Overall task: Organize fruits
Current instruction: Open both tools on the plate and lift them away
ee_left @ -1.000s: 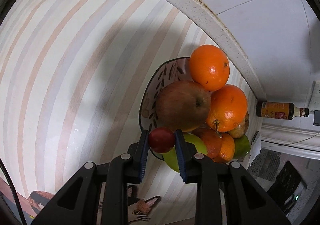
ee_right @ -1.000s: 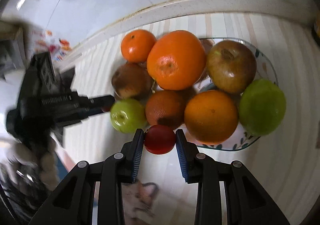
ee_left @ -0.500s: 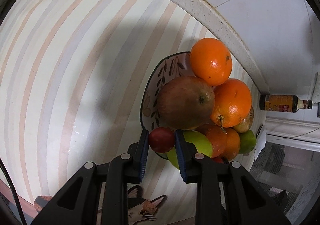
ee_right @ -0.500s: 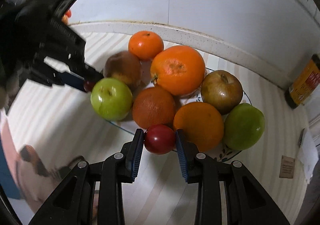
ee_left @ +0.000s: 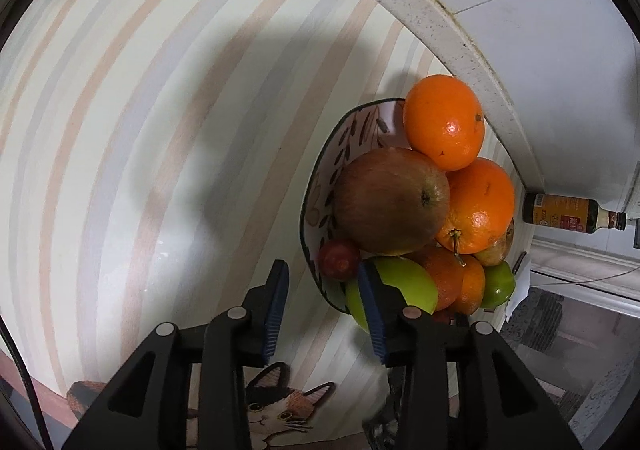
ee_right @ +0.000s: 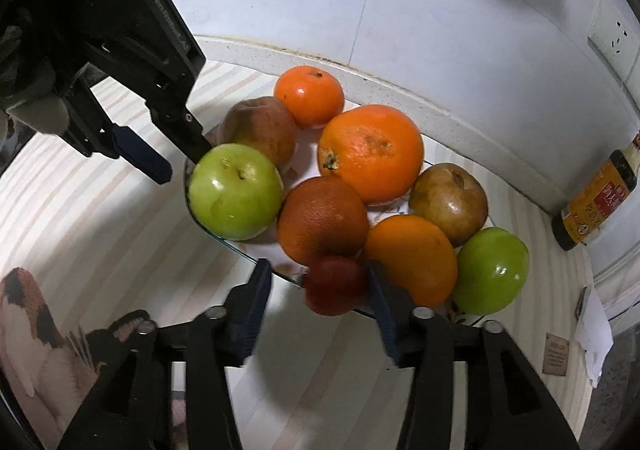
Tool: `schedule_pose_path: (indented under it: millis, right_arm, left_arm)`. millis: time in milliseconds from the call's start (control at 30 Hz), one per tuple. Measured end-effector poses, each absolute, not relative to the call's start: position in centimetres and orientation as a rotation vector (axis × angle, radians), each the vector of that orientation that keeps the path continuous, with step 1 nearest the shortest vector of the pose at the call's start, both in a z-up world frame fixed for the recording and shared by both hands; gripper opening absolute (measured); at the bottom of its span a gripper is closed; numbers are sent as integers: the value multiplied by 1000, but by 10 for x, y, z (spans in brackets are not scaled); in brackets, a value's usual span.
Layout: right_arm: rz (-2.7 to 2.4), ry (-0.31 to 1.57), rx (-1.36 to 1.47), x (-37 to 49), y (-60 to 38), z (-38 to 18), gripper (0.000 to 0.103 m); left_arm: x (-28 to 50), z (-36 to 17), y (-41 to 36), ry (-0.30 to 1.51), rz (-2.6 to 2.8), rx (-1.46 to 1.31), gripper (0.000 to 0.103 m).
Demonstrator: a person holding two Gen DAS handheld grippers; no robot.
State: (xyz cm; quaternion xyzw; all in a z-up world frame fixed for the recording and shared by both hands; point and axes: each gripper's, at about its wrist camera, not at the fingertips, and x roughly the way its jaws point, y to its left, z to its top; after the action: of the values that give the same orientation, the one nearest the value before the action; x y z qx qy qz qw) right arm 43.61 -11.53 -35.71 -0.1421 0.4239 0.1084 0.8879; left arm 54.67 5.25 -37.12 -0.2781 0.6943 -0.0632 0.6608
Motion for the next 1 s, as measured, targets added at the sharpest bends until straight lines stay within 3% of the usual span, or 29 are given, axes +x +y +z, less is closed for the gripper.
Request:
schedule_pose_path:
  millis: [67, 200, 300, 600, 1000]
  right_arm:
    - [236, 852, -258, 435, -117, -345, 84]
    - [199, 801, -149, 430, -143, -306, 90]
    - [155, 817, -52, 424, -169, -284, 94]
    - [11, 965, 95, 391, -220, -259, 96]
    - [-46, 885, 101, 280, -207, -151, 99]
  left_arm:
    - [544, -363, 55, 1553, -154, -610, 42]
    - [535, -340, 49, 1502, -159, -490, 80]
    - [521, -319, 45, 1454, -162, -404, 92]
    - [448, -259, 29, 1267, -89, -109, 98]
    - [334, -153, 4, 1008, -116, -22, 98]
